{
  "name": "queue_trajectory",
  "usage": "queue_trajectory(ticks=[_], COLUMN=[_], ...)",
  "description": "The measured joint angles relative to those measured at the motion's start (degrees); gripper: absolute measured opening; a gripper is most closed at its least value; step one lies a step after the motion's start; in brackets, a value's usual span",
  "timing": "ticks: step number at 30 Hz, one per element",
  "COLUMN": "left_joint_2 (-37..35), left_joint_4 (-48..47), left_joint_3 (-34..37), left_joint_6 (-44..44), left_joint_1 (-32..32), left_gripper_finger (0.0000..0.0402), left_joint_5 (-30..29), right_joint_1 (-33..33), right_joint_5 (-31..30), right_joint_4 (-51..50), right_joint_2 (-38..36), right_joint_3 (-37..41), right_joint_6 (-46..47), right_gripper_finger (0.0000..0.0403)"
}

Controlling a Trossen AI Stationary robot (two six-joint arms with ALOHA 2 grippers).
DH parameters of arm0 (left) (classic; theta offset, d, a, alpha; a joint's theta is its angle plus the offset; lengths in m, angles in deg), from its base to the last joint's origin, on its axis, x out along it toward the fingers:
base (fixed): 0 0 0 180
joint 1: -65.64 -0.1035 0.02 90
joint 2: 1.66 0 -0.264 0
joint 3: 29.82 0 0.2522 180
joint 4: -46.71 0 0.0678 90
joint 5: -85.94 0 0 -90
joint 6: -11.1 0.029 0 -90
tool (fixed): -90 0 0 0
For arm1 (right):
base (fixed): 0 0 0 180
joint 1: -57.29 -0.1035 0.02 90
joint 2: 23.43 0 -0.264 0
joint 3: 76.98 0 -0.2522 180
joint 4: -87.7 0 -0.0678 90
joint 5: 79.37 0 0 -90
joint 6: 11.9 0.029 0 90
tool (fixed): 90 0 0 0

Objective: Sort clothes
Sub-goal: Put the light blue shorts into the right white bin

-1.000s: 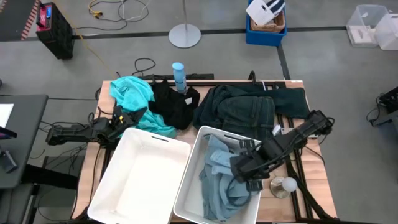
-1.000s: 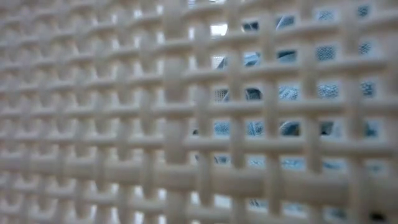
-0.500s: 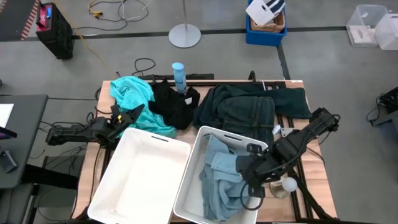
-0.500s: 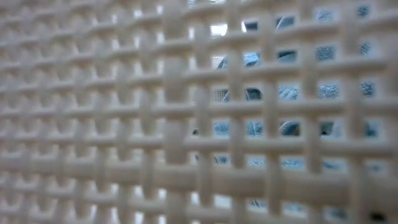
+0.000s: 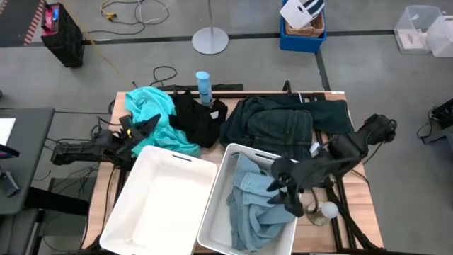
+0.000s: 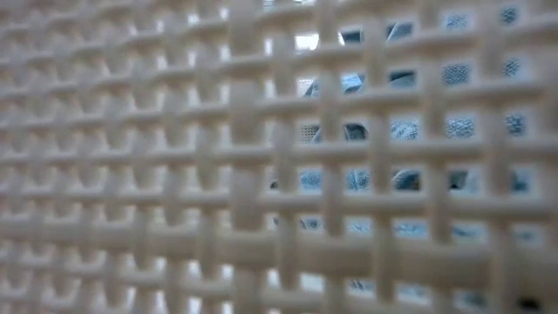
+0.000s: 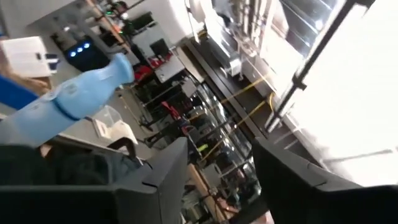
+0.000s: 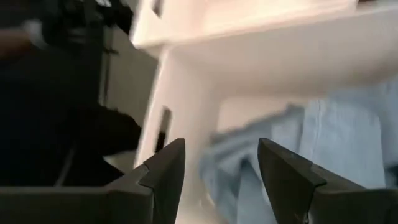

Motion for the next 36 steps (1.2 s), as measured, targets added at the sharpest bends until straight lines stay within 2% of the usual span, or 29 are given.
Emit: queue_trajectory(ticks=[6, 9, 14, 18, 20, 23, 27, 32, 36], left_joint_2=[9.21, 14.71, 24.45, 32.26, 36.29, 42.09, 49.6, 57.51, 63.48], left_joint_4=[-0.29, -4.39, -22.56, -39.31, -47.26, -56.0, -62.11, -66.75, -74.88], left_joint_3=[-8.4, -14.44, -26.68, -36.92, -41.58, -47.05, -51.67, -56.02, -58.72], left_joint_6=[7.38, 11.08, 10.69, 5.85, 2.89, 0.44, -0.55, 1.42, 2.96], left_joint_1=[0.0, -0.01, -1.95, -6.37, -9.59, -15.37, -23.13, -33.14, -40.47], left_gripper_finger=[0.0178, 0.0173, 0.0169, 0.0169, 0.0169, 0.0169, 0.0169, 0.0169, 0.0171], left_joint_5=[1.35, 1.08, -0.8, -0.46, 2.01, 9.1, 17.2, 24.29, 27.76], right_joint_1=[3.28, 5.05, 7.1, 8.22, 8.65, 9.4, 10.02, 10.36, 10.18], right_joint_5=[-0.68, -1.15, -8.61, -14.0, -14.86, -14.87, -14.89, -14.89, -14.87], right_joint_4=[2.52, 2.83, 4.85, 5.67, 5.6, 5.37, 4.89, 4.7, 4.46], right_joint_2=[-2.4, -3.91, -6.35, -8.78, -9.41, -9.64, -9.48, -8.57, -8.22], right_joint_3=[0.02, 0.02, 0.04, 0.02, 0.02, 0.02, 0.02, 0.02, 0.02], right_joint_6=[-4.06, -6.26, -10.93, -14.01, -15.2, -16.56, -18.02, -18.75, -19.12], right_gripper_finger=[0.0219, 0.0219, 0.0219, 0.0219, 0.0219, 0.0219, 0.0219, 0.0219, 0.0219])
